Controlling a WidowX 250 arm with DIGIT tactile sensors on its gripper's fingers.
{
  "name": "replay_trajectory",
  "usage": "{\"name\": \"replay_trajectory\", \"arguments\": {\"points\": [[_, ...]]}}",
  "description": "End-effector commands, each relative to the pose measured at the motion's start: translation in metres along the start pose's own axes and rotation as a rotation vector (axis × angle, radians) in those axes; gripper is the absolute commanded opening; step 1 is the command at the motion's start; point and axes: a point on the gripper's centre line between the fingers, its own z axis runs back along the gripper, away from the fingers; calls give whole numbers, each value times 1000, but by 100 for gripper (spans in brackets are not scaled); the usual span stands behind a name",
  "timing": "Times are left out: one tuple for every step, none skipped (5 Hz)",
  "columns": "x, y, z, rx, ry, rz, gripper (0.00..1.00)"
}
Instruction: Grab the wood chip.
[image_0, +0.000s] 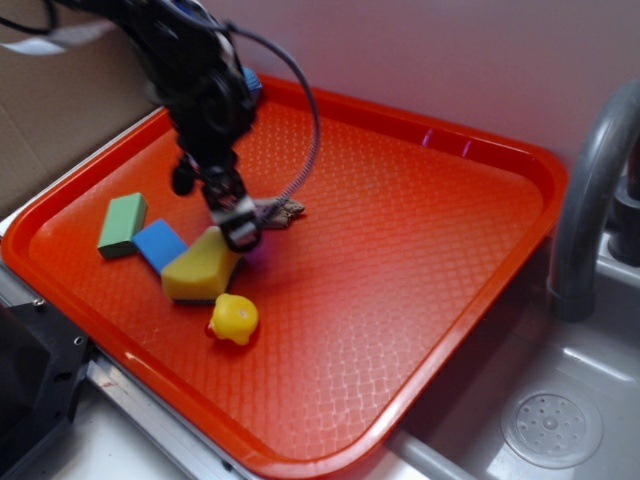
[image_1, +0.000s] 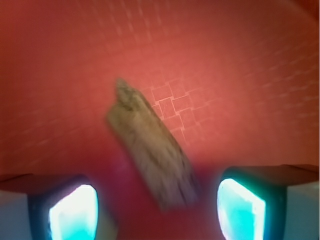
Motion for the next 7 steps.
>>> {"name": "replay_trajectory", "arguments": {"points": [[20,-11,-20,15,9,-19,0],[16,-11,-15,9,2,-30,0],[13,-10,-11,15,14,-43,0],[2,1,18,-7,-48,5,0],[-15,6,66,-42,-200,33,0],[-10,11,115,-53,-249,116,0],[7,21,154,4,-167,301,0]]}}
